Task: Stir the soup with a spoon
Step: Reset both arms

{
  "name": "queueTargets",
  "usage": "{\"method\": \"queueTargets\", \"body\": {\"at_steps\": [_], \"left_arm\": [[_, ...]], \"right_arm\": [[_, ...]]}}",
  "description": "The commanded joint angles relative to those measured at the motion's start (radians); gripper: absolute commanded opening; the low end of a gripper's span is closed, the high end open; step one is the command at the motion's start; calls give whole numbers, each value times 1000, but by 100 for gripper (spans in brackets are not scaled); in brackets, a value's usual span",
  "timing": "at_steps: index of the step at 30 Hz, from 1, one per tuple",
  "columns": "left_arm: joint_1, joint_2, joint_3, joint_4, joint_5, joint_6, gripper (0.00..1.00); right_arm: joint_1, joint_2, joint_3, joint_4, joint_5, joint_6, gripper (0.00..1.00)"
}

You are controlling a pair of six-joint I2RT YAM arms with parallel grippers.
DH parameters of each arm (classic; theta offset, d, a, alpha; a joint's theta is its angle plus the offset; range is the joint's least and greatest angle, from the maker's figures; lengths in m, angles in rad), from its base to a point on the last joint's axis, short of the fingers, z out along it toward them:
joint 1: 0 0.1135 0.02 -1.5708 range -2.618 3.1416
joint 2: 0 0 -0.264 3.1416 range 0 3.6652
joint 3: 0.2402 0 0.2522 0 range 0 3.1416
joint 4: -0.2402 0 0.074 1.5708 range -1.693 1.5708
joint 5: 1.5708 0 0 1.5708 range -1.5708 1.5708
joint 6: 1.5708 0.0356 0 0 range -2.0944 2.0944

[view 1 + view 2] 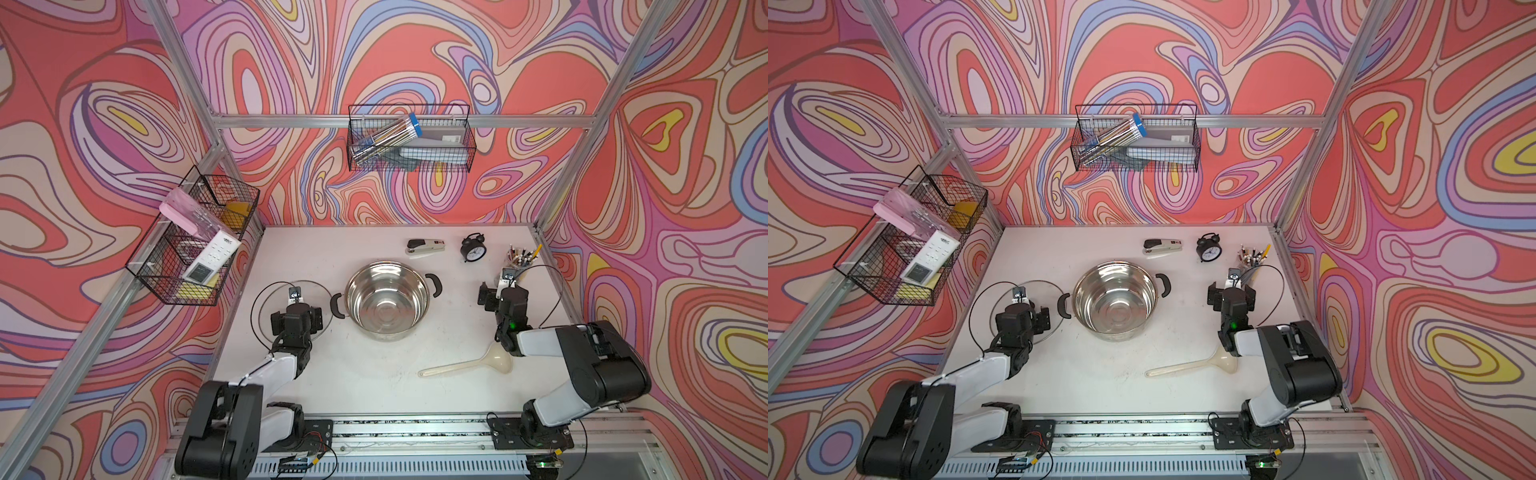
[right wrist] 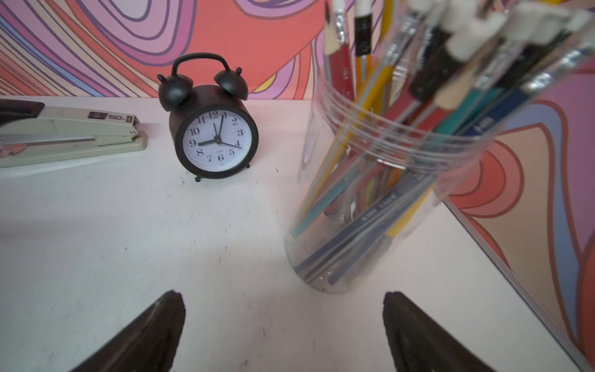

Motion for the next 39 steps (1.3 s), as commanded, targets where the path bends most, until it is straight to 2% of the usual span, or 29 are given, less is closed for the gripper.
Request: {"method": "queueTargets", "body": {"at_steps": [1, 4, 5, 7, 9, 11, 13, 15, 17, 20, 39], "left_arm": [[35, 111, 46, 284, 152, 20, 99], [52, 232, 30, 414, 193, 13, 99], [52, 265, 21, 482, 198, 21, 99], [52, 236, 46, 376, 210, 18, 99], [52, 263, 48, 425, 223, 32, 99], [52, 247, 87, 312, 228, 28, 99], [52, 265, 71, 383, 224, 32, 99], [52, 245, 76, 335, 224, 27, 99], [51, 256, 60, 394, 244, 40, 99], [52, 251, 97, 309, 302, 64, 99], [54, 255, 92, 322, 308, 62, 99]], "right_arm": [[-42, 30, 5, 139, -87, -3, 98], [-62, 100, -20, 259, -133, -6, 98], [-63, 96, -20, 237, -154, -9, 98], [-75, 92, 5, 188, -191, -2, 98], [-79, 89, 13, 167, -195, 2, 98], [-80, 90, 16, 161, -196, 4, 98], [-82, 91, 22, 153, -161, 15, 98], [-82, 92, 26, 150, -145, 24, 98], [-82, 91, 23, 155, -144, 23, 98], [-82, 91, 24, 154, -143, 22, 98], [-82, 91, 24, 154, -143, 23, 98]]}}
